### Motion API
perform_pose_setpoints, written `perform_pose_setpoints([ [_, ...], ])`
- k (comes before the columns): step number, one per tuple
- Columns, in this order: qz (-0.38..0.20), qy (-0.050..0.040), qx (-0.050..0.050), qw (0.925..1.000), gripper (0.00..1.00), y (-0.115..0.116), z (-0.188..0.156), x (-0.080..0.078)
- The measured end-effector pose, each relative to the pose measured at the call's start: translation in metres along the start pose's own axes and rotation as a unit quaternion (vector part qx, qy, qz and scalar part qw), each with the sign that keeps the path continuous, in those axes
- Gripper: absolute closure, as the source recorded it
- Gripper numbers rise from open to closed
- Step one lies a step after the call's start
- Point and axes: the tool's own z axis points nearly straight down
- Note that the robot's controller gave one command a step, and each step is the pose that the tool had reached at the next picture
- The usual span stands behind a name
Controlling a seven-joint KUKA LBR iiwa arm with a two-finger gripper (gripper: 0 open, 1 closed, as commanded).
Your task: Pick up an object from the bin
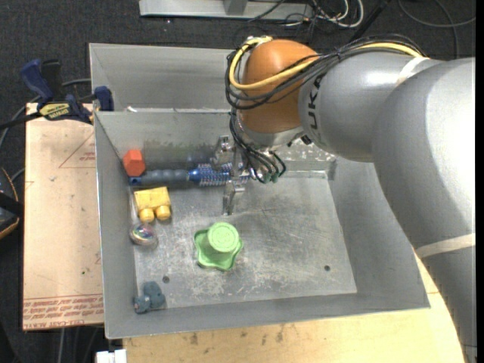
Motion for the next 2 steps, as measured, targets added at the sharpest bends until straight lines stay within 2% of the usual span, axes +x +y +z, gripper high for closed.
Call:
perform_pose_setpoints([
  [1, 0.000, -0.0096, 0.000, 1.0000, 1.00, 0.0002, -0.0056, -0.0040],
  [2, 0.000, -0.0022, 0.001, 1.0000, 0.00, -0.0003, 0.0002, 0.0001],
])
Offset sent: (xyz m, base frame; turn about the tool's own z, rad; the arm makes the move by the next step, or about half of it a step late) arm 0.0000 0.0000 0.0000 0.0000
